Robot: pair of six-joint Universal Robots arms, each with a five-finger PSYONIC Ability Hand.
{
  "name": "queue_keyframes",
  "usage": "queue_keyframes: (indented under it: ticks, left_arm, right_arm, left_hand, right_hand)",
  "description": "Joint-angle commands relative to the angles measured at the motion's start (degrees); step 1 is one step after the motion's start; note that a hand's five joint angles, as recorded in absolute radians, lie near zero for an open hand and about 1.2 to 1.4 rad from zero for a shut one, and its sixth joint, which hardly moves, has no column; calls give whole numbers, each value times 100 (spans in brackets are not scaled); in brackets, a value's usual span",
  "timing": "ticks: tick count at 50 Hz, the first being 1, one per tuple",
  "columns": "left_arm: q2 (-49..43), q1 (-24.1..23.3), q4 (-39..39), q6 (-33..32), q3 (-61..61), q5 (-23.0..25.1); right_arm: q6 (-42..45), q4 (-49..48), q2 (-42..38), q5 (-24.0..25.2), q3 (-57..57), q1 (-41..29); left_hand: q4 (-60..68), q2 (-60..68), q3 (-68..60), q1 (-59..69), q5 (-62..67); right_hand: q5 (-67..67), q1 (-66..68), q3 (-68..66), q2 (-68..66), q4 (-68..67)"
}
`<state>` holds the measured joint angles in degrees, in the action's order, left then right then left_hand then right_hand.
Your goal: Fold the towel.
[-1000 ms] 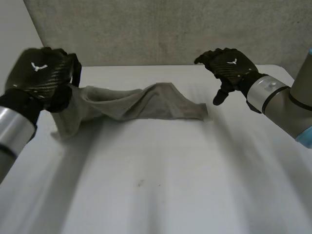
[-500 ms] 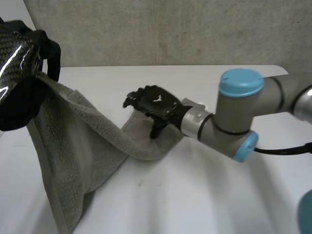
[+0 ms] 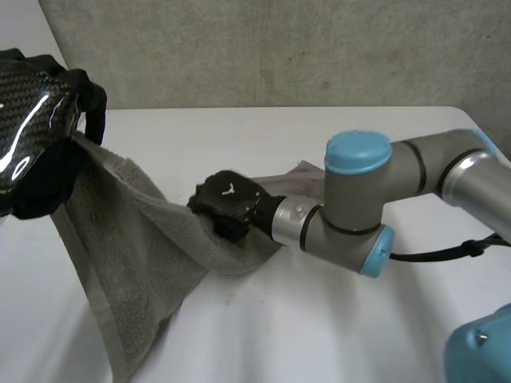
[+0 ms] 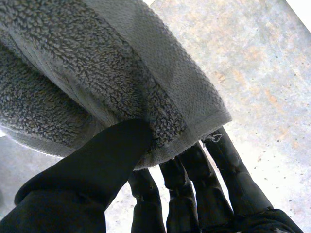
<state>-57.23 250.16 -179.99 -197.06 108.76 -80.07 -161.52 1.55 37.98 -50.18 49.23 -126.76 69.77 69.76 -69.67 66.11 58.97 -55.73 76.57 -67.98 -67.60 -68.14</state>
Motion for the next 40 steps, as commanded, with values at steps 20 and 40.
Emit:
queue_keyframes:
  ticks: [20,40]
  left_arm:
    - [-1089,692,-748,28,146,9]
    - [-1089,735,-783,10,418,9]
  right_arm:
    - [1721,2259,2979,-2058,3197,732]
    - [-46,2226,2812,-1785,2855,-165]
  left_hand:
    - [1023,1024,-1033,1389,1103]
    - [1023,1024,-1033,1389,1103]
  right_hand:
    - [-1427,343,-1202,-1240,-1186]
    - [2469,-3554,2695,2657,2710]
